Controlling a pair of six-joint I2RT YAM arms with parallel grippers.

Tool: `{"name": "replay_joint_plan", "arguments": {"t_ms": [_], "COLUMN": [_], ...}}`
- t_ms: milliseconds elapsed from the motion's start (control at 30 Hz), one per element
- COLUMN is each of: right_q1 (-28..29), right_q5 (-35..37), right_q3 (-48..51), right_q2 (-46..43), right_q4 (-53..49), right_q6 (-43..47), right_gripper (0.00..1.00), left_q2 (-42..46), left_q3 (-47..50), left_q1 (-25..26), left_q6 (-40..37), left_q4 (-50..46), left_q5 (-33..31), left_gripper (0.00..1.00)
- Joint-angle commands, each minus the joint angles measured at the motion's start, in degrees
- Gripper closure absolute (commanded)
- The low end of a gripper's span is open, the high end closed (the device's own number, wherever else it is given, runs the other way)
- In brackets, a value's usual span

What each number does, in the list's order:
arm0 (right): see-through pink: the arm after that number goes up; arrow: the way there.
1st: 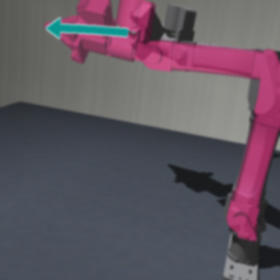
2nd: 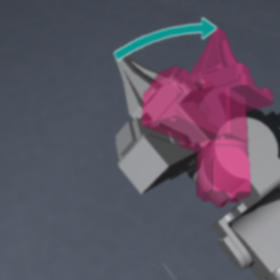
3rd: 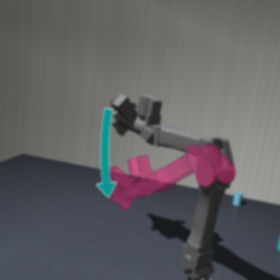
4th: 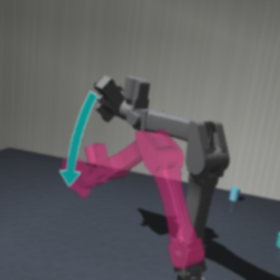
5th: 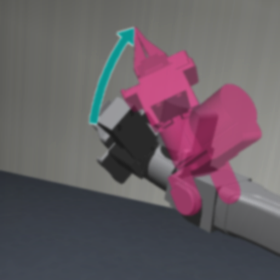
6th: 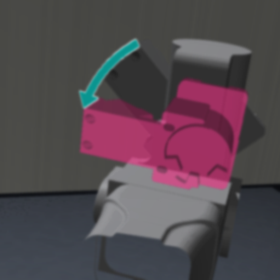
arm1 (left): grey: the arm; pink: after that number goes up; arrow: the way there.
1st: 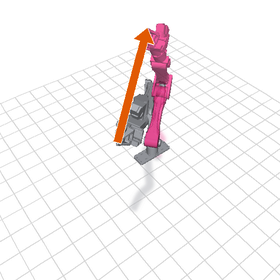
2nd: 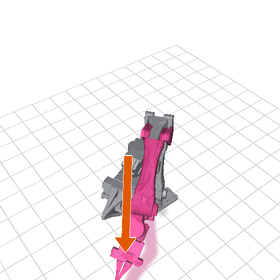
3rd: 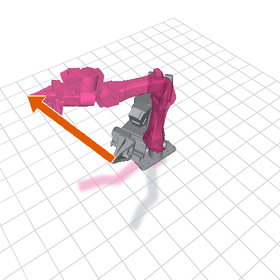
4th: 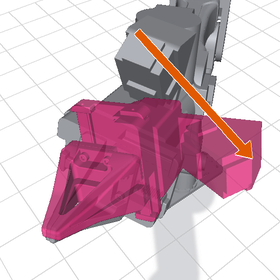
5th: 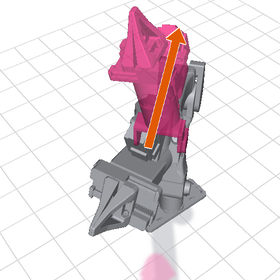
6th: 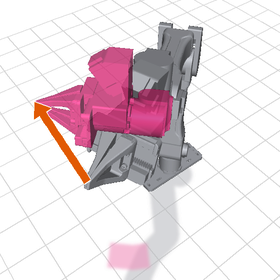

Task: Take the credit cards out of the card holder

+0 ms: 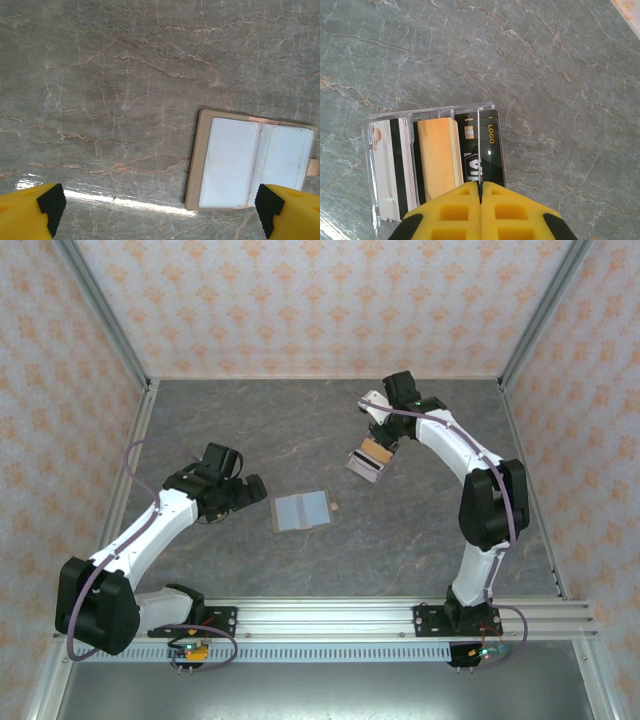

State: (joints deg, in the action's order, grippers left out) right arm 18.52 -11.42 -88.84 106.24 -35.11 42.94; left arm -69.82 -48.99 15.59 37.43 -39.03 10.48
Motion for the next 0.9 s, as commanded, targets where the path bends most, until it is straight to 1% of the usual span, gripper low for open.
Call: {"name": "replay_joint_plan", "arguments": {"t_ms": [0, 133, 467, 633, 767, 867], "right_q1": [-0.4, -0.48, -0.42, -0.42, -0.42, -0.42], "right_q5": [2.36, 2.67, 4.63, 5.42, 3.33, 1.89], "right_q3": [-1.6, -1.69, -1.16, -1.1, -0.64, -0.61], "right_q2": [1.66, 2.37, 2.3, 1.98, -0.26, -2.72], "right_q4": [-0.83, -0.74, 1.1, 1.3, 1.62, 1.46], "right_q6": [1.18, 1.18, -0.13, -1.91, -4.33, -8.44], "right_gripper": [1.0, 1.0, 0.92, 0.78, 0.72, 0.64], "left_q2": [-0.4, -0.36, -0.58, -0.75, -0.84, -0.69], "left_q3": [0.3, 0.17, 0.13, 0.21, 0.19, 0.12], "left_q1": [-0.71, -0.82, -0.82, -0.88, -0.92, -0.91], "left_q6": [-0.25, -0.25, -0.33, -0.3, -0.34, -0.25], "left_q4": [0.43, 0.33, 0.32, 0.52, 0.51, 0.52], "left_q5": [0.16, 0.14, 0.24, 0.34, 0.35, 0.38], "left_gripper": [0.0, 0.0, 0.0, 0.0, 0.0, 0.0]}}
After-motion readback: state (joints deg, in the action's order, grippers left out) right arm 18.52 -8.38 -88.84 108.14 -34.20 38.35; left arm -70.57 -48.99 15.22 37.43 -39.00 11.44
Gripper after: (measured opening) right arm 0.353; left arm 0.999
